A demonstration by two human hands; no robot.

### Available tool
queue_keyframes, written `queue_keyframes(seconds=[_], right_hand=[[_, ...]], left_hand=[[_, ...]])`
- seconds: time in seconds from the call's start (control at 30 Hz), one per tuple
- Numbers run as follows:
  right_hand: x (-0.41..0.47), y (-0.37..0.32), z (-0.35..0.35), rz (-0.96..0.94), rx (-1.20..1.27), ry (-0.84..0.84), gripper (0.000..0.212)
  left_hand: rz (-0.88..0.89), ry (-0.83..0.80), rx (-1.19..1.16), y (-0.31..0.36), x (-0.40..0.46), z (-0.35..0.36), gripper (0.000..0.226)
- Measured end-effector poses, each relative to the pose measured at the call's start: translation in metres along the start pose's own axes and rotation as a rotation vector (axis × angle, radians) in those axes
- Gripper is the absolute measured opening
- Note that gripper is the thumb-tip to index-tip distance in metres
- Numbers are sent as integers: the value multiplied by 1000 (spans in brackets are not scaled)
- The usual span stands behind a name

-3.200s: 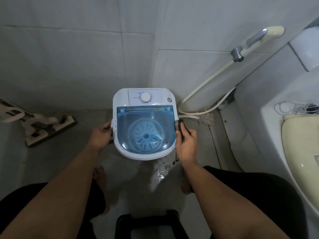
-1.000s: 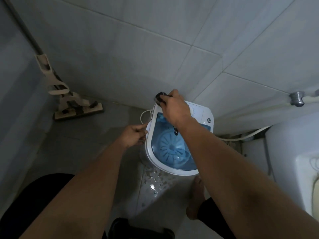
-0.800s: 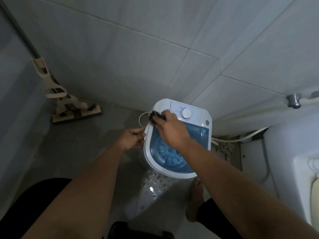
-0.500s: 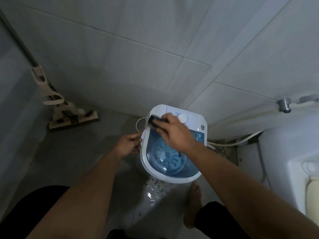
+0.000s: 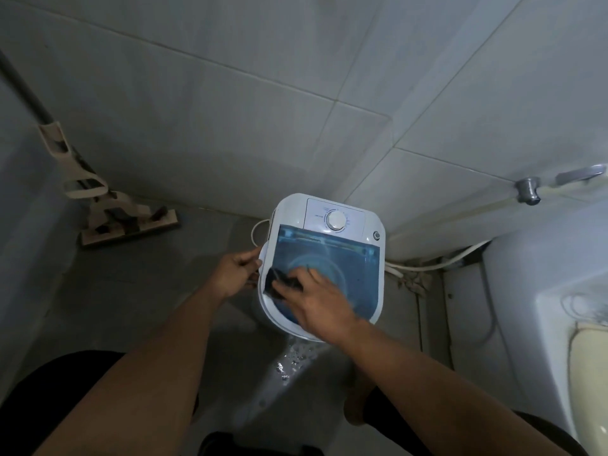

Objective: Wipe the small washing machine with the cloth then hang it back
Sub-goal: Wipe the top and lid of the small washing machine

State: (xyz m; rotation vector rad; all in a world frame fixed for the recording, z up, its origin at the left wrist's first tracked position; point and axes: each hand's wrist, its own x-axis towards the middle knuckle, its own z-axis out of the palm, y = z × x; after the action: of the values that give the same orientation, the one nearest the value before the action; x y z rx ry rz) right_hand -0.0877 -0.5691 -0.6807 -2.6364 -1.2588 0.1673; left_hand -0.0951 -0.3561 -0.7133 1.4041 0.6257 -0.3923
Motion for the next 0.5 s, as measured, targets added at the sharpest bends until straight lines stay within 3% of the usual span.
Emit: queue_keyframes(seconds=[0.13,0.27,0.37,0.43,0.5], right_hand=[[-17,9,-23,51,238,-132,41],[-11,51,-33,394,259,253,42],[-8,51,-16,686,130,298,41],[-12,30,-2,707,89,284,42],[-17,1,9,569,53,213,44]], left_hand=[[5,10,20,2,-3,1,40],[2,17,29,4,-6,3,41],[1,21,54,5,-8,4,41],[-8,17,49,6,-8,5,40],[-12,9,54,6,-7,2,40]])
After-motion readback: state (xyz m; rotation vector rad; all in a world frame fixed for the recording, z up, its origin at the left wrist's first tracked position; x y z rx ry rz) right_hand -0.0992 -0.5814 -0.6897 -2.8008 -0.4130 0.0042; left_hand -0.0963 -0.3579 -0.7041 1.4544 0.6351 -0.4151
